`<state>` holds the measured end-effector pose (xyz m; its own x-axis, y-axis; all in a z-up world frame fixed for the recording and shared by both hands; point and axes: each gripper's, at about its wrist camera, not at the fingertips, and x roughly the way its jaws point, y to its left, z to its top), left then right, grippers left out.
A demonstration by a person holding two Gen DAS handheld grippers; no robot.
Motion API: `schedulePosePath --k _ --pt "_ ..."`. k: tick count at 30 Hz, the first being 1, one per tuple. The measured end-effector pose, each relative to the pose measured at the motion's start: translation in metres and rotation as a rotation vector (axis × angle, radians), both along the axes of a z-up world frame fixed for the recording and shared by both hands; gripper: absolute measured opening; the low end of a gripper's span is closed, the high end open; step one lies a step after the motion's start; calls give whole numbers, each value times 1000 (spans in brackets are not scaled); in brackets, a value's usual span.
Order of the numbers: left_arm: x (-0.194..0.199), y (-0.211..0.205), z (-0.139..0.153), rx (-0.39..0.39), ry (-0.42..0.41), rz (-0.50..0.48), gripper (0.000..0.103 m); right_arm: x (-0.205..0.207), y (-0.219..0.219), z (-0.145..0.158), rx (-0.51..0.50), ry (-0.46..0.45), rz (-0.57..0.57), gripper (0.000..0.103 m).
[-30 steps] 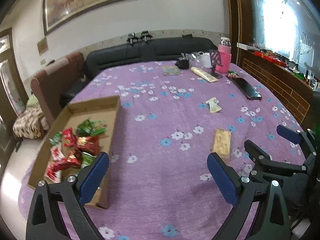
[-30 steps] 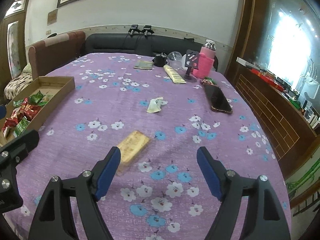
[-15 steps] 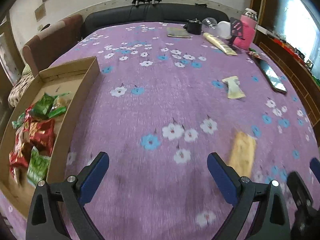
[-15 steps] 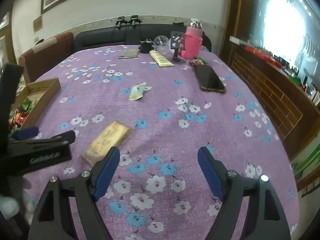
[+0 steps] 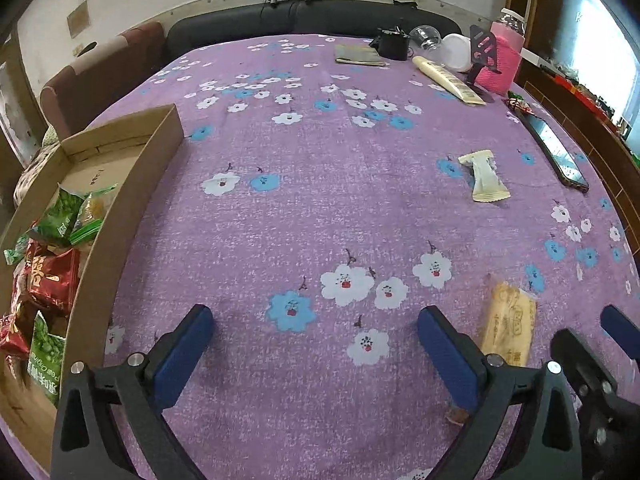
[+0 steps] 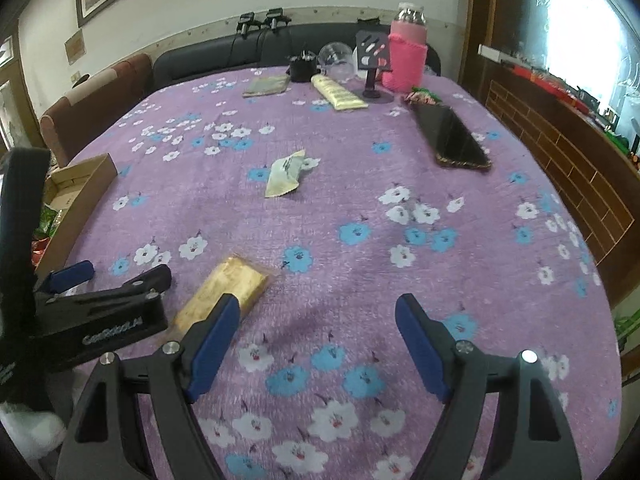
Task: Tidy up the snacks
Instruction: 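Move both grippers away from the box toward the snacks left on the tablecloth, then grasp the white-cream wrapped candy with the right gripper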
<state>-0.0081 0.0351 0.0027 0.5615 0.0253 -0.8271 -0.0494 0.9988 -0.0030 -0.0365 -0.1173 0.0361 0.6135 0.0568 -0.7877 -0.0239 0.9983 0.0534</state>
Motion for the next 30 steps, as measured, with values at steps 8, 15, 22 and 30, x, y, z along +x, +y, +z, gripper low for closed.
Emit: schedulePosePath --k 8,15,22,30 --pt "0 0 0 0 -3 -2 102 25 -3 13 -5 4 26 79" --pt "0 -1 -1 0 -5 -5 102 77 -2 25 40 8 60 79" --pt "-1 -1 0 0 -6 -5 102 137 19 10 21 56 79 79" --pt "-1 -1 0 0 -6 -5 102 160 44 -20 -9 100 113 78"
